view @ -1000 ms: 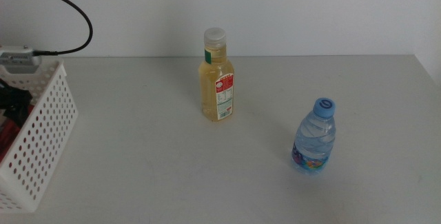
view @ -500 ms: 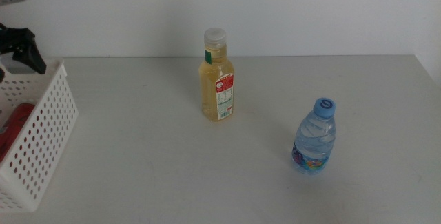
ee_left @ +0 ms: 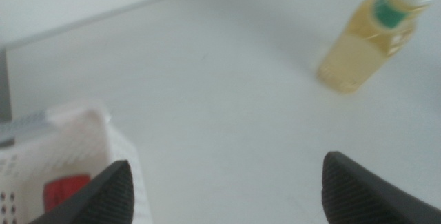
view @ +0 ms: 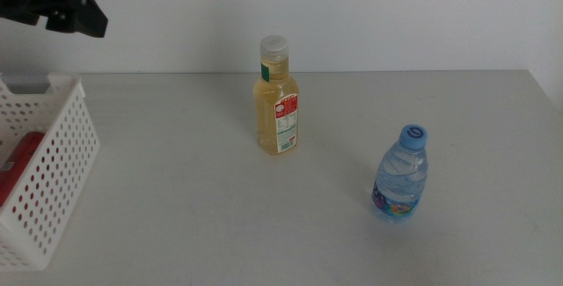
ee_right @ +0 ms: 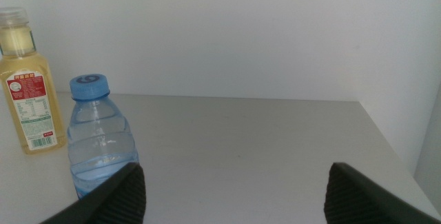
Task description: Use arms to grab the bottles and put them into the dustbin to the left of the table.
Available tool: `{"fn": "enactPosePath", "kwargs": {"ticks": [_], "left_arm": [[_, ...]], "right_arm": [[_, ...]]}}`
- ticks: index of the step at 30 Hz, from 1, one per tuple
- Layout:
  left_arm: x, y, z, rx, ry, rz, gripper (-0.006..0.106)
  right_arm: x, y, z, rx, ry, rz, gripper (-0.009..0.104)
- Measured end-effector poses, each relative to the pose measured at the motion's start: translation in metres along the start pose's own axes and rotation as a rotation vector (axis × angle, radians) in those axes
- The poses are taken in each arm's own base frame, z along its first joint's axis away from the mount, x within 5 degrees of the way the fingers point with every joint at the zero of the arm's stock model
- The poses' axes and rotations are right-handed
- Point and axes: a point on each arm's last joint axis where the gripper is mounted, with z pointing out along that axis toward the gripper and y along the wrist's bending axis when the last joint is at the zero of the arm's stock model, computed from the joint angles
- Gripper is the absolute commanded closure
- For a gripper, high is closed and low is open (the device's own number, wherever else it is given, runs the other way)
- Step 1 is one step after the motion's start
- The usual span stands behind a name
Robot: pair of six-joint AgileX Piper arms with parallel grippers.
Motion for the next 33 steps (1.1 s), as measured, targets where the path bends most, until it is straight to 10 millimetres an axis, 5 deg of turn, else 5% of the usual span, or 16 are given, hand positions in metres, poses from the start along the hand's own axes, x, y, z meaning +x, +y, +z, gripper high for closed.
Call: {"fn": "enactPosePath", "kwargs": {"ticks": [8, 18, 25, 33], "left_arm": [[0.073, -0.067, -0.028, 0.046, -0.372, 0.144, 0.007], [0.163, -0.084, -0.015, 0.079, -0.581, 0.181, 0.007], [0.195, -0.082, -0.002, 0.069, -0.575, 0.176, 0.007], [0.203, -0.082, 0.005, 0.070, -0.565, 0.159, 0.007]], "right_arm": [[0.000, 0.000, 0.000, 0.000, 0.000, 0.000, 0.029], [0.000, 0.000, 0.000, 0.000, 0.000, 0.000, 0.029], [0.000, 0.000, 0.000, 0.000, 0.000, 0.000, 0.029], [0.000, 0.000, 0.000, 0.000, 0.000, 0.000, 0.029]]}}
